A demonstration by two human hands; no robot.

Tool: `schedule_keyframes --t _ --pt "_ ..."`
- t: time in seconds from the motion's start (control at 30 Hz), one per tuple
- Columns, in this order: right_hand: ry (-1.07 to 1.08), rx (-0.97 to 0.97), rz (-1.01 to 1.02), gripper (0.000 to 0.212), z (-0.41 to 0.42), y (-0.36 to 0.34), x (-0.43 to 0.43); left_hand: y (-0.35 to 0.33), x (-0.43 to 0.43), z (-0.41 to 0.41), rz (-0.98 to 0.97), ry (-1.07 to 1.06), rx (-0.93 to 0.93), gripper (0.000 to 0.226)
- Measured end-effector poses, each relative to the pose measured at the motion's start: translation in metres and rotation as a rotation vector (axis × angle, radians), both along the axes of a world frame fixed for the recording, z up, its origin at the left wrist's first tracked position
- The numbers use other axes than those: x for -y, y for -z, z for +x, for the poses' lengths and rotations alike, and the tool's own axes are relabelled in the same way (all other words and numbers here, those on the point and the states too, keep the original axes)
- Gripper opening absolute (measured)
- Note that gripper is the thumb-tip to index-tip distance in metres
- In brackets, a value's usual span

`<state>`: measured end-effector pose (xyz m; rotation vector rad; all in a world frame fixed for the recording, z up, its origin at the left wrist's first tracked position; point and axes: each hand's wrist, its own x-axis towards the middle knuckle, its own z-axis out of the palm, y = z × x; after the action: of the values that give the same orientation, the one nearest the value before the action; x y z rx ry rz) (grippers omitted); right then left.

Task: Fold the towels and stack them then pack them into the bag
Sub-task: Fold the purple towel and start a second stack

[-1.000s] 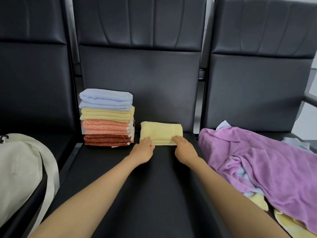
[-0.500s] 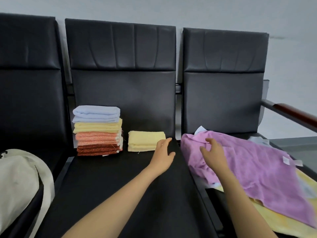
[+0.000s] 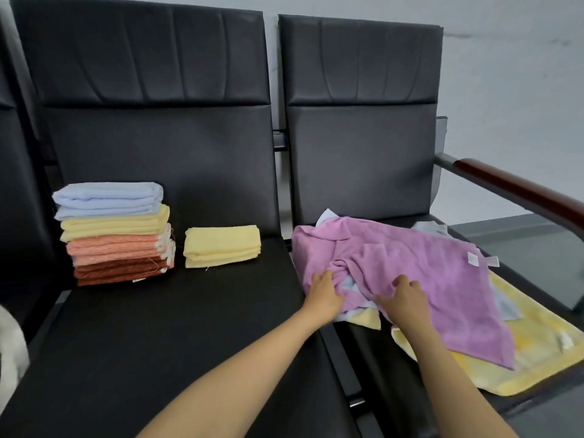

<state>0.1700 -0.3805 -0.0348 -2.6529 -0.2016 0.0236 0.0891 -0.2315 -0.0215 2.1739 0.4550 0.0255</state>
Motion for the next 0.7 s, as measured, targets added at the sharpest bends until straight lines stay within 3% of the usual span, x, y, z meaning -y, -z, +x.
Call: schedule_keyframes --t 0.07,0.17,0.27,0.3,0.4,0.47,0.53,0.63,0.7 --pt "-0.006 0.006 -0.085 0.052 0.004 0.006 0.000 0.005 0.001 0.006 -0.004 -0.037 -0.005 0.048" --pt "-0.023 0.080 -0.188 0.029 0.010 0.018 -0.001 0.009 -0.001 0.012 -0.038 -0.147 0.020 0.045" --pt "0.025 0.198 -0.150 0.030 0.013 0.015 -0.004 0.007 -0.005 0.014 -0.065 -0.204 0.011 0.052" --pt "0.059 0.218 -0.037 0.023 0.011 0.007 -0.006 0.007 -0.006 0.015 -0.065 -0.199 0.003 0.058" --pt "0.086 0.166 0.586 0.004 0.001 -0.030 -0.012 0.001 -0.009 0.014 -0.051 -0.176 -0.050 0.073" --pt "0.073 0.180 0.900 0.005 -0.006 -0.055 -0.014 -0.001 -0.015 0.013 0.011 -0.137 -0.088 0.063" --pt "0.065 0.174 1.129 0.006 -0.013 -0.073 -0.014 -0.007 -0.021 0.009 0.042 -0.096 -0.075 0.047" --pt "-0.007 0.016 1.362 0.012 -0.021 -0.087 -0.017 -0.025 -0.017 0.000 -0.104 0.016 0.097 0.063" --pt "-0.073 -0.095 1.417 0.017 -0.026 -0.090 -0.022 -0.036 -0.007 -0.001 -0.098 0.146 0.158 0.052"
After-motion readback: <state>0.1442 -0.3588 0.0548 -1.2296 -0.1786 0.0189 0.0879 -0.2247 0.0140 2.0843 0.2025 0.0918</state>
